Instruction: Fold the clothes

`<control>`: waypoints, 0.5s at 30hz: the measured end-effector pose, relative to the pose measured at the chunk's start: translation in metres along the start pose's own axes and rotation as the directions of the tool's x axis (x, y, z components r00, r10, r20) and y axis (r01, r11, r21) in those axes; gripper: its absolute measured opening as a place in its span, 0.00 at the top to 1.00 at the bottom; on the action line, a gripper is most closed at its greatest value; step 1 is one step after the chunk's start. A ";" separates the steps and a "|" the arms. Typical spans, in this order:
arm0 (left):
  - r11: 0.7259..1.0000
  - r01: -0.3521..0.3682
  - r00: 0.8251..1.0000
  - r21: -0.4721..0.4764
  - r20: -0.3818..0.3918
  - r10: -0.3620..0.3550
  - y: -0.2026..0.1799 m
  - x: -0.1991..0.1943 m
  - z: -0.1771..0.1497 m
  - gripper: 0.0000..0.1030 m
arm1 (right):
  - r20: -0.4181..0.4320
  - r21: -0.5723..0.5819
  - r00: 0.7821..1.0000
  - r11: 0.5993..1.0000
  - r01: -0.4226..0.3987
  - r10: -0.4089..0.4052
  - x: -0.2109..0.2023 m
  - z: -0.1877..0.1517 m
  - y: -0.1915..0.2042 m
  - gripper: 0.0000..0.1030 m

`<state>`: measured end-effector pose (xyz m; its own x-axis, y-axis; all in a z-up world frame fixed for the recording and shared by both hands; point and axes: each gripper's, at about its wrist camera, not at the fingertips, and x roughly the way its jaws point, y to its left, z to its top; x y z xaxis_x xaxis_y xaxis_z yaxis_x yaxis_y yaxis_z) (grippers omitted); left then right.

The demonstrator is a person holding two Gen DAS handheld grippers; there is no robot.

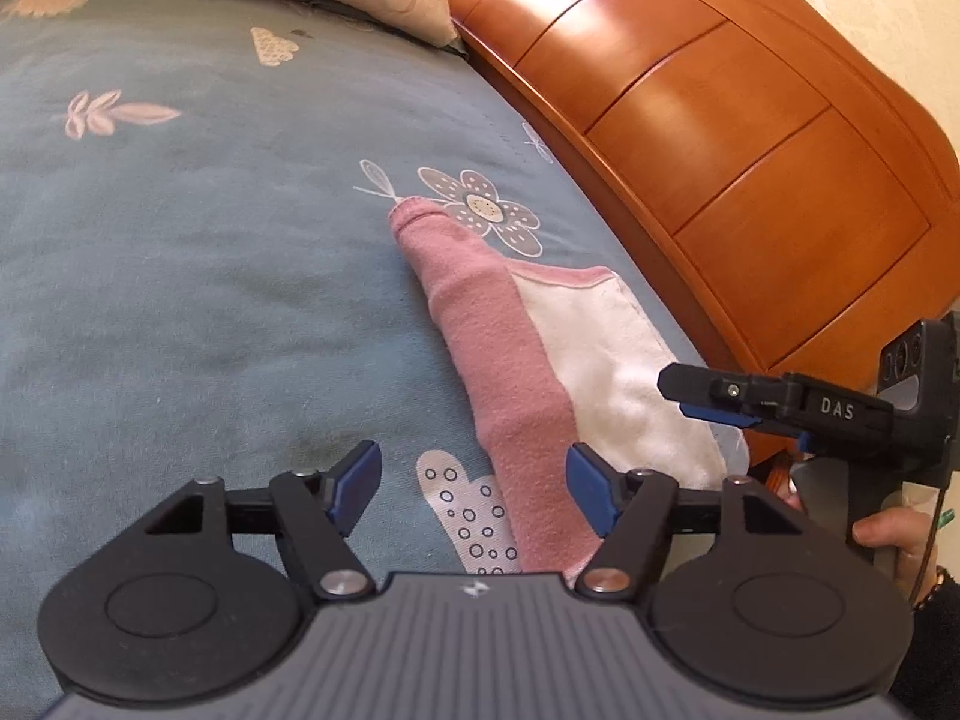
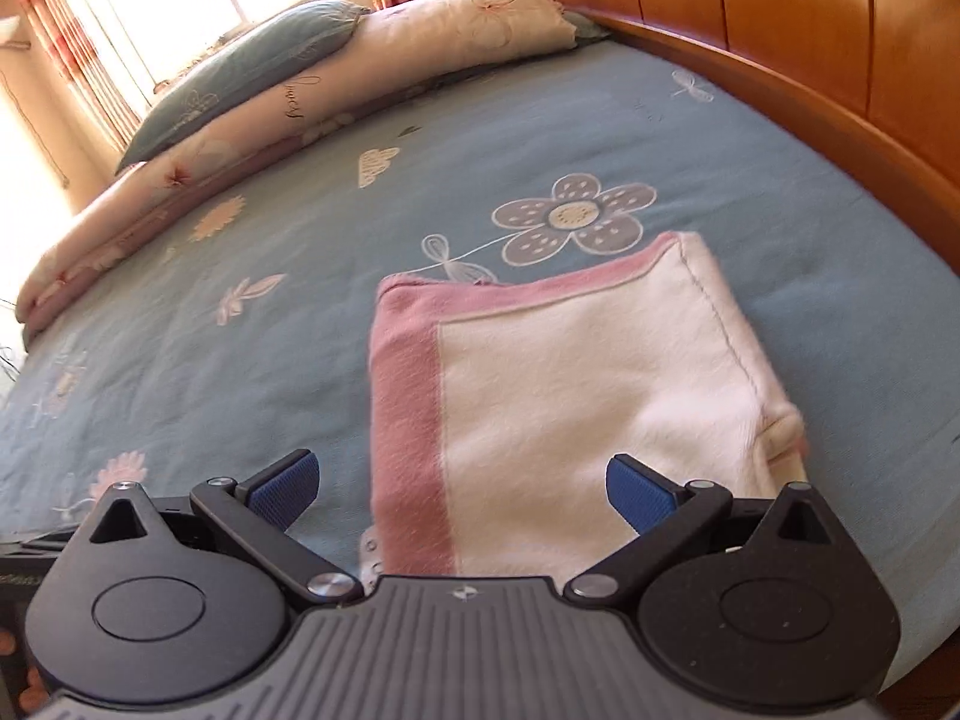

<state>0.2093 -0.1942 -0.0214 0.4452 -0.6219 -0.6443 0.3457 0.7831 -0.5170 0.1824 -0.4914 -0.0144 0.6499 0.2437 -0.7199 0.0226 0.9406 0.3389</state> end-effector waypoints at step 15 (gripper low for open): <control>0.975 -0.203 0.979 -0.088 0.012 0.205 0.045 -0.011 -0.014 0.30 | 0.023 -0.271 0.998 0.960 0.065 -0.061 0.089 0.036 0.045 0.50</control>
<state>0.2081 -0.1524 -0.0458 0.5163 -0.4480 -0.7299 0.1741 0.8894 -0.4227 0.2683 -0.4364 -0.0413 0.6645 0.1799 -0.7253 -0.1420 0.9833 0.1139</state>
